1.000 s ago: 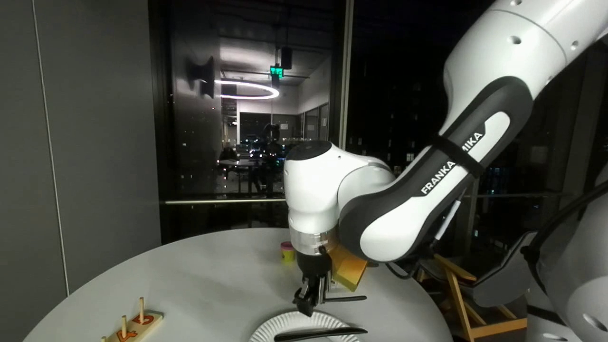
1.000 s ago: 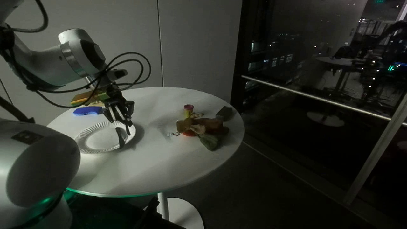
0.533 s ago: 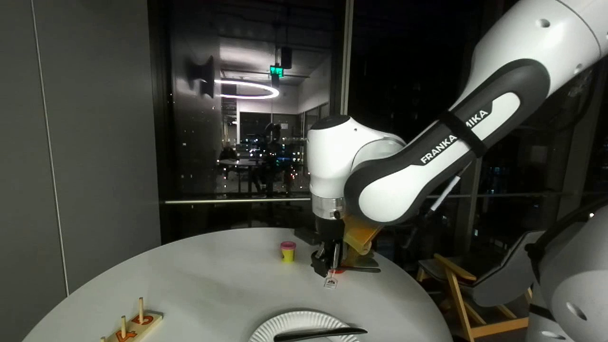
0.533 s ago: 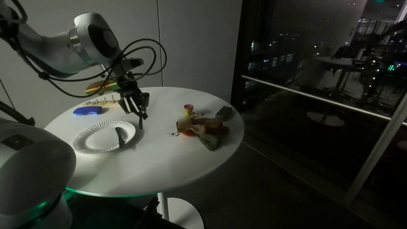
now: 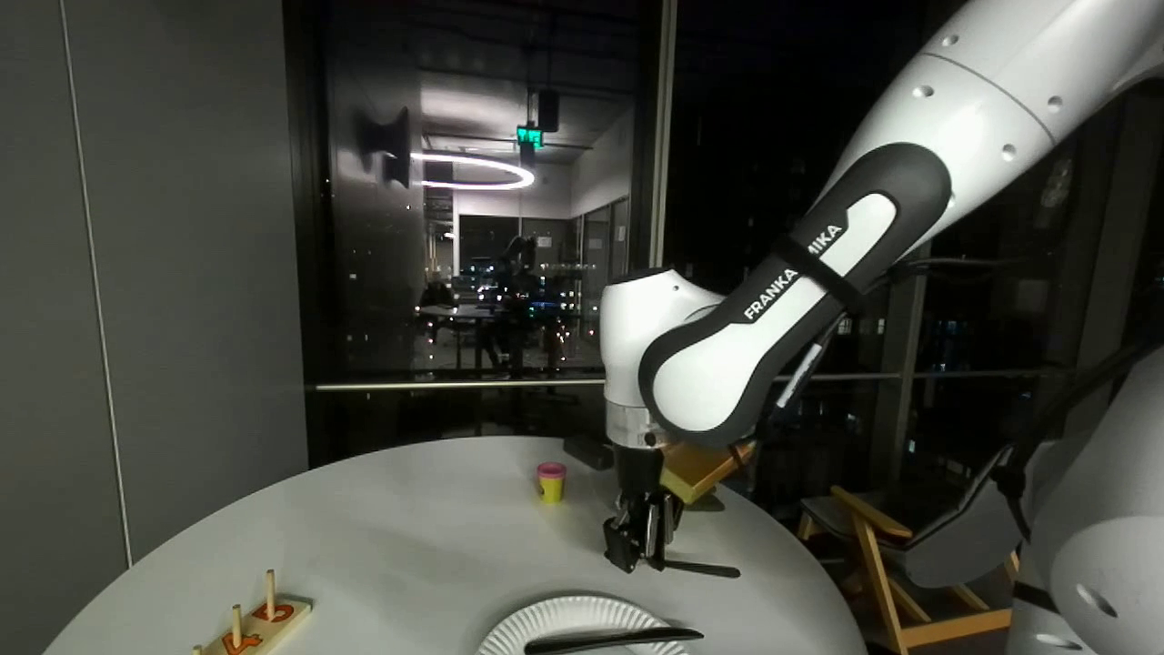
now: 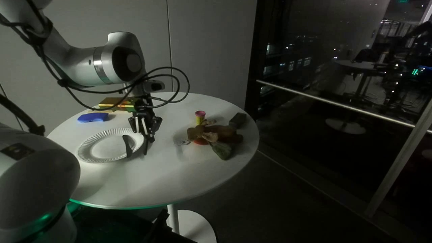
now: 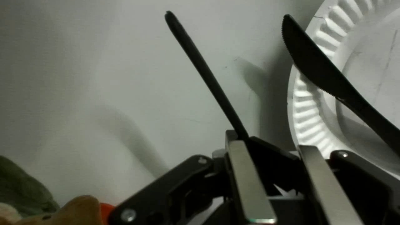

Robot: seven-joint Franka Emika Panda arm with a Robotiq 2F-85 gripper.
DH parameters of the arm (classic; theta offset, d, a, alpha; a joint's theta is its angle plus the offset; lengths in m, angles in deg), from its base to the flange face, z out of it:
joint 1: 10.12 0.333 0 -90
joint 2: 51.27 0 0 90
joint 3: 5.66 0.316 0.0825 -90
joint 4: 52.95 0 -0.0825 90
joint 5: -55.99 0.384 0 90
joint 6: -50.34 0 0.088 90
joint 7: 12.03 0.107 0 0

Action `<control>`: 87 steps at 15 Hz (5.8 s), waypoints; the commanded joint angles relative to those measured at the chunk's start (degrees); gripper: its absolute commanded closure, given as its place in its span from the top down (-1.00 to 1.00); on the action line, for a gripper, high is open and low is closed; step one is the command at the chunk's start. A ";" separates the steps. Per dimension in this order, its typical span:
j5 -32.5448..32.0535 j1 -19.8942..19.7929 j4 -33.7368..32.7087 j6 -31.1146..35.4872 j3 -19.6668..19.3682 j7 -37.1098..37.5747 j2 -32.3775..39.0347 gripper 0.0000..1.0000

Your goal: Pick the black spoon and put it to the right of the white paper plate, pick the black knife and put it to the left of the white paper plate, pick the round red toy and put it on the white plate

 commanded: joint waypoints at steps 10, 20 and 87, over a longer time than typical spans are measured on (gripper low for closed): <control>2.37 1.41 -0.56 0.30 -0.02 -6.09 -3.50 0.94; -1.82 7.51 -0.14 -10.22 2.00 -24.40 -1.33 1.00; 12.58 10.48 -0.69 -2.07 -5.09 -34.31 -1.59 1.00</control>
